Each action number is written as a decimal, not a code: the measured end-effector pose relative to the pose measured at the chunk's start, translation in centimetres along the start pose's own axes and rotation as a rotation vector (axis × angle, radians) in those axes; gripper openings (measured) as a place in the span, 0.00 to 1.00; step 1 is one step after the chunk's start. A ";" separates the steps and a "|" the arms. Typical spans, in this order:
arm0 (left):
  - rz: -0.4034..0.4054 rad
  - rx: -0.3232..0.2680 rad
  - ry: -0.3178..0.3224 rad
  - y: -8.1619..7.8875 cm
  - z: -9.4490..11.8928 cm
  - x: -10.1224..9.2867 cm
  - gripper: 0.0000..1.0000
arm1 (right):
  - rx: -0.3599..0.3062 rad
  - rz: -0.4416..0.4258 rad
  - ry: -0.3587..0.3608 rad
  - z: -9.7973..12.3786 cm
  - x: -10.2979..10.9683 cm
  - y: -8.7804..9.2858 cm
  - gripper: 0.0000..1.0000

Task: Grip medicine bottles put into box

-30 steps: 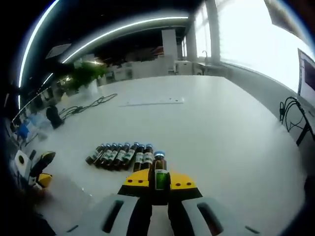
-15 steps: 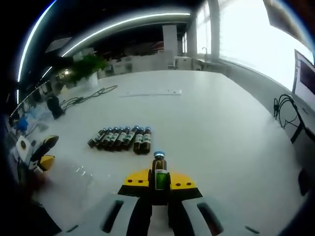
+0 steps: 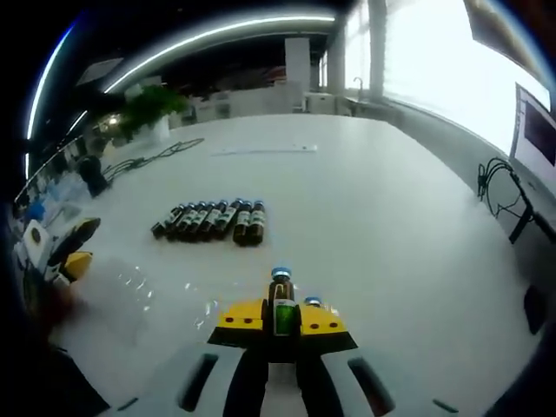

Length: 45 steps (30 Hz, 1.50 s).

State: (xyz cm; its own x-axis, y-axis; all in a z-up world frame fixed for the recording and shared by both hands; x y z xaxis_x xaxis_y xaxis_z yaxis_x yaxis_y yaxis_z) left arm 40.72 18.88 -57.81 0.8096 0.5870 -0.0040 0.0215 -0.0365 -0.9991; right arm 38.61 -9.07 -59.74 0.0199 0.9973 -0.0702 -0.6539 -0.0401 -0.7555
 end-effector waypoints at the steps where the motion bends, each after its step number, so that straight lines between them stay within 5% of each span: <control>1: 0.000 0.000 0.001 0.0 0.0 0.0 0.37 | 0.003 -0.002 0.002 0.0 0.1 0.1 0.08; 45: -0.003 0.000 0.009 0.0 0.1 -0.2 0.37 | -0.001 0.026 0.059 -0.2 0.3 1.4 0.08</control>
State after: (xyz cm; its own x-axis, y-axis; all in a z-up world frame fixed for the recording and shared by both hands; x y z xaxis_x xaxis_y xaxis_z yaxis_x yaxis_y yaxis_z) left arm 40.51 18.81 -57.80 0.8146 0.5800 -0.0010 0.0236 -0.0348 -0.9991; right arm 37.82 -8.86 -60.92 0.0473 0.9907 -0.1279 -0.6540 -0.0660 -0.7536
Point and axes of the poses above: the point that each gripper's makers call its tool centre point, and the gripper's own axes: z roughly backward along the fingers, x roughly to its left, y roughly out of its underside, the point moved 3 cm from there along z, roughly backward along the fingers, and after that the axes turned 7 degrees about y, right-handed, at the moved point
